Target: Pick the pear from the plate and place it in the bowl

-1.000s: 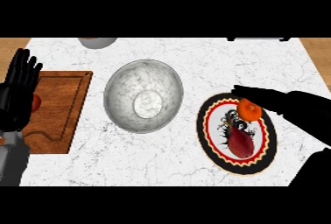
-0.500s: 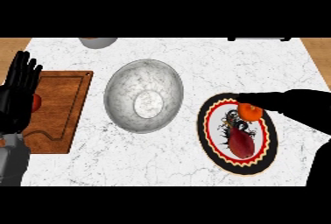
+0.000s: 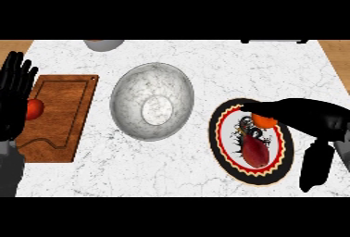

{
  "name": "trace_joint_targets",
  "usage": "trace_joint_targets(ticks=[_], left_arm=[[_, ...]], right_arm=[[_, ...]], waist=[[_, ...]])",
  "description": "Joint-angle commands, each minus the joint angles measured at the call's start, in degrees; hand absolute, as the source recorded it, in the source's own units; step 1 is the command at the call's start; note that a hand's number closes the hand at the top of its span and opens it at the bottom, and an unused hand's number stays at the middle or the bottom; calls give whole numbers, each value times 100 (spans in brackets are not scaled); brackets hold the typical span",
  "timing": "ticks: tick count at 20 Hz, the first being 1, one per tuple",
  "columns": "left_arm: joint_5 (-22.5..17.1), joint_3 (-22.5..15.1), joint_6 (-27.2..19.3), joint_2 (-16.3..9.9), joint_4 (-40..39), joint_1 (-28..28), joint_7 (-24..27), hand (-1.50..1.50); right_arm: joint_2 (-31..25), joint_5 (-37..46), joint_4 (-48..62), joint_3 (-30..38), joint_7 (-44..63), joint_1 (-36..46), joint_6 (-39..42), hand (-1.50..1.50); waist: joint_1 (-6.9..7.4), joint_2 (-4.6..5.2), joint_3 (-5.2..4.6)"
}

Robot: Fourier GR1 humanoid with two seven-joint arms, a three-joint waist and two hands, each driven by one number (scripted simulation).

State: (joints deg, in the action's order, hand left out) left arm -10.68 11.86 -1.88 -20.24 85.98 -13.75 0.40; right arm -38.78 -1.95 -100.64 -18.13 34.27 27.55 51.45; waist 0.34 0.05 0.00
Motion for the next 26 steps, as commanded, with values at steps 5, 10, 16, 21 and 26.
trace_joint_targets(ticks=[5, 10, 16, 21, 26], left_arm=[[112, 42, -44, 113, 14, -8, -87, 0], [180, 170, 83, 157, -630, -174, 508, 0], [261, -7, -17, 297, -17, -49, 42, 0], [83, 289, 312, 30, -231, -143, 60, 0], [413, -74, -199, 439, 39, -330, -349, 0]], right_arm=[[409, 1538, 459, 3, -955, -579, 87, -150], [553, 2361, 827, -44, -1836, -757, -211, -150], [733, 2910, 1345, 94, -2853, -681, -419, -150], [1074, 3205, 1305, 134, -2739, -661, -221, -150], [1299, 3692, 1679, 56, -2891, -675, -248, -150]], waist=[[-18, -1, 2], [-37, 2, 0], [-10, 1, 3], [-21, -5, 0], [-28, -4, 0]])
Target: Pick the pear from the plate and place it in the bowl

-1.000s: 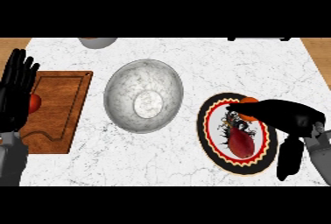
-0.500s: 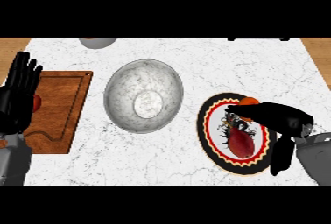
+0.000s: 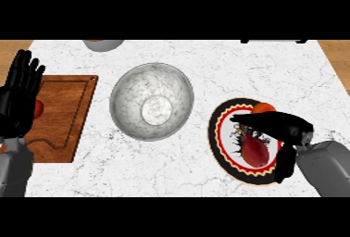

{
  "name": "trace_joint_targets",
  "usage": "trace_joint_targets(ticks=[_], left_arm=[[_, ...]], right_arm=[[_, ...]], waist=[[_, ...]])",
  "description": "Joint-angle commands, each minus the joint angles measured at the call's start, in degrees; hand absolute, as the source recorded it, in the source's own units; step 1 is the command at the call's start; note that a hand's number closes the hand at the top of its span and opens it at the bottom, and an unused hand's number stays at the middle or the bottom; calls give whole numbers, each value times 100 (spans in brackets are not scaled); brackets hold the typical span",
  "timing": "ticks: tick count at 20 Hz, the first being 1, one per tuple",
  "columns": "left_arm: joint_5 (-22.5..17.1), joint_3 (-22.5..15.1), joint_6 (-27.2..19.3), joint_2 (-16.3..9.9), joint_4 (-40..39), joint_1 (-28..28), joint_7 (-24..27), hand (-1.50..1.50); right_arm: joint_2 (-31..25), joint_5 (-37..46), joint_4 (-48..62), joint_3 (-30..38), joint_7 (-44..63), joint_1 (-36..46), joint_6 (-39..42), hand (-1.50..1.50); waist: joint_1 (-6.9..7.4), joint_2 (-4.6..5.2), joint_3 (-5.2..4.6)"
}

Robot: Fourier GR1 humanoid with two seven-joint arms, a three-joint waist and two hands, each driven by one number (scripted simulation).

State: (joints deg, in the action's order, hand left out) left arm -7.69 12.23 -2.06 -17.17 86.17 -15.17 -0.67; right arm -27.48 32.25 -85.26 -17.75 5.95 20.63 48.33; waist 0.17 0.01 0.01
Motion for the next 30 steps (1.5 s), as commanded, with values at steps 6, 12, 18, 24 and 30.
trace_joint_targets(ticks=[6, 12, 18, 24, 30], left_arm=[[55, 32, -82, -34, 414, -98, -460, 0], [65, 65, 106, 150, 181, 288, 68, 0], [-81, 233, 253, -15, 254, 201, -114, 0], [41, 193, 135, -13, 96, -142, -206, 0], [-27, 308, 400, -4, -185, 225, 286, 0]], right_arm=[[423, 903, 820, -162, -596, -39, -435, -150], [456, 1339, 1426, 23, -836, 108, -511, -150], [677, 1907, 1932, -165, -1050, -97, -1085, -150], [929, 1989, 2114, 123, -1517, 263, -1549, 150], [404, 2132, 1655, 452, -1731, -304, -1834, 150]], waist=[[11, 1, 1], [16, 3, 0], [25, 5, 1], [14, 7, 1], [-46, -9, -3]])
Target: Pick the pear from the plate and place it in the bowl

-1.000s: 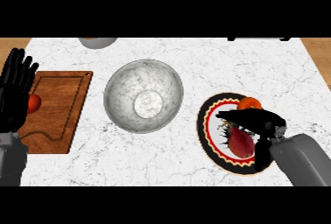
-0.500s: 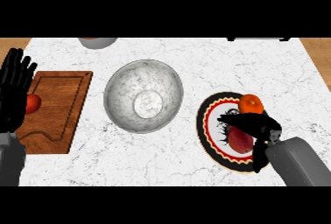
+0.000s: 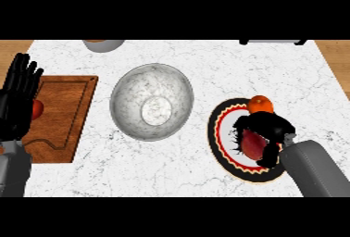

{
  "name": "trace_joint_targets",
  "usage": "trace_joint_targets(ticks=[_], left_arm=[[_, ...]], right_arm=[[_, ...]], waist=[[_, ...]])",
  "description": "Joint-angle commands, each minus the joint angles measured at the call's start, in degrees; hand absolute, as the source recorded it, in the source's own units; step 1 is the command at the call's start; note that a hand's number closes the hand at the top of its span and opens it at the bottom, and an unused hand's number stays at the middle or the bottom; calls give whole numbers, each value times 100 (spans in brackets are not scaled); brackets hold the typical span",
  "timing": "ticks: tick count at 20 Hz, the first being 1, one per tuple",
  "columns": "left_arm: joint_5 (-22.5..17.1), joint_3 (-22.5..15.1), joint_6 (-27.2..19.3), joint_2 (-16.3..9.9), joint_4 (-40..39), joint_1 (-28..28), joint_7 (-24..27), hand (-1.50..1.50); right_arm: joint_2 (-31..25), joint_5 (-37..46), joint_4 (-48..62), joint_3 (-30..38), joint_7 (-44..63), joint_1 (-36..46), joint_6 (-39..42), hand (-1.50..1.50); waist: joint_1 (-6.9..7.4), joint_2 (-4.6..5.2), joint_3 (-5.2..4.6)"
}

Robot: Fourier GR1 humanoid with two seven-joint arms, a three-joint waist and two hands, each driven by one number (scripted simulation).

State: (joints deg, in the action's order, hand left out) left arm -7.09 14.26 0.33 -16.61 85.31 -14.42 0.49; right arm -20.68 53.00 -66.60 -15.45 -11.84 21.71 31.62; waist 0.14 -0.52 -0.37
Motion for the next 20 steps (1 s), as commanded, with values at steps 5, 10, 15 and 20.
trace_joint_targets(ticks=[5, 10, 15, 20], left_arm=[[-61, 288, -81, -162, 99, 144, -6, 0], [-21, 80, 19, -45, 185, 225, -32, 0], [-44, 83, -77, -16, 494, 255, -271, 0], [85, 11, -95, 38, -27, -38, -52, 0]], right_arm=[[-1089, 179, -14, 1546, 1062, -1117, -1315, 150], [-985, 83, -1132, 1919, 1273, -2082, -1932, 150], [-1207, -6, -2501, 2329, 1580, -2565, -1802, 150], [-1310, -453, -3905, 2935, 1878, -2822, -1338, 150]], waist=[[-391, -27, 36], [-158, 19, 34], [-159, 6, 29], [-172, 25, 28]])
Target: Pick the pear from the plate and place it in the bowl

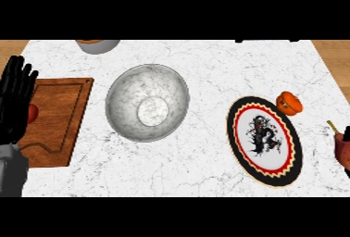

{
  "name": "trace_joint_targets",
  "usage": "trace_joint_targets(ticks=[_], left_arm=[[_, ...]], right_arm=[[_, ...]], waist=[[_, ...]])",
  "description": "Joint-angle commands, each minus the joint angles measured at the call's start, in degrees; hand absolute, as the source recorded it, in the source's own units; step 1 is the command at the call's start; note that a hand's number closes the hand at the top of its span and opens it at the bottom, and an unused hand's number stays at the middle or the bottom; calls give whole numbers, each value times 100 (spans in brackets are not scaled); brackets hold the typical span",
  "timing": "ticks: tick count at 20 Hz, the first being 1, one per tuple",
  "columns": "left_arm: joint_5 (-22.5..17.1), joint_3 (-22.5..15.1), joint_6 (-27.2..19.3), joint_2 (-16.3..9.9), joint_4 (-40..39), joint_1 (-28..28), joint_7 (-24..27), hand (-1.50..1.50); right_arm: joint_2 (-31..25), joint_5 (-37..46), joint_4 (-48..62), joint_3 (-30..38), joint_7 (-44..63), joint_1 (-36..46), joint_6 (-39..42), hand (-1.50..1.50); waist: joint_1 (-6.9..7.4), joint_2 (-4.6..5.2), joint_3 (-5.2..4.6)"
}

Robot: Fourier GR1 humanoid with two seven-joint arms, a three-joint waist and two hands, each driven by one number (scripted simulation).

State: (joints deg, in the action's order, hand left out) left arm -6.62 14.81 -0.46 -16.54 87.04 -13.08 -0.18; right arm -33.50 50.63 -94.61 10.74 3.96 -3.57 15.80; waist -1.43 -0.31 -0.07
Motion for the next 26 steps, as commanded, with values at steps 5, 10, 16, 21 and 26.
trace_joint_targets(ticks=[5, 10, 16, 21, 26], left_arm=[[126, -68, -85, 64, 116, 122, 2, 0], [-48, 56, -11, -68, 48, -142, -199, 0], [32, -90, -7, -6, -16, -290, -181, 0], [43, -135, 69, 85, -41, -143, 66, 0], [60, -100, 88, 71, -361, -306, 202, 0]], right_arm=[[60, -1313, -2234, 736, 303, 121, 968, 150], [252, -2294, -3096, 1091, 819, 662, 1512, 150], [1026, -3327, -3714, 383, 2952, 2022, 1837, 150], [1196, -3603, -3509, -429, 4516, 3378, 1785, 150], [1642, -3106, -2576, -1488, 5285, 4566, 1516, 150]], waist=[[37, -9, -1], [75, -1, 1], [197, 14, -11], [230, 24, -9], [232, 41, -7]])
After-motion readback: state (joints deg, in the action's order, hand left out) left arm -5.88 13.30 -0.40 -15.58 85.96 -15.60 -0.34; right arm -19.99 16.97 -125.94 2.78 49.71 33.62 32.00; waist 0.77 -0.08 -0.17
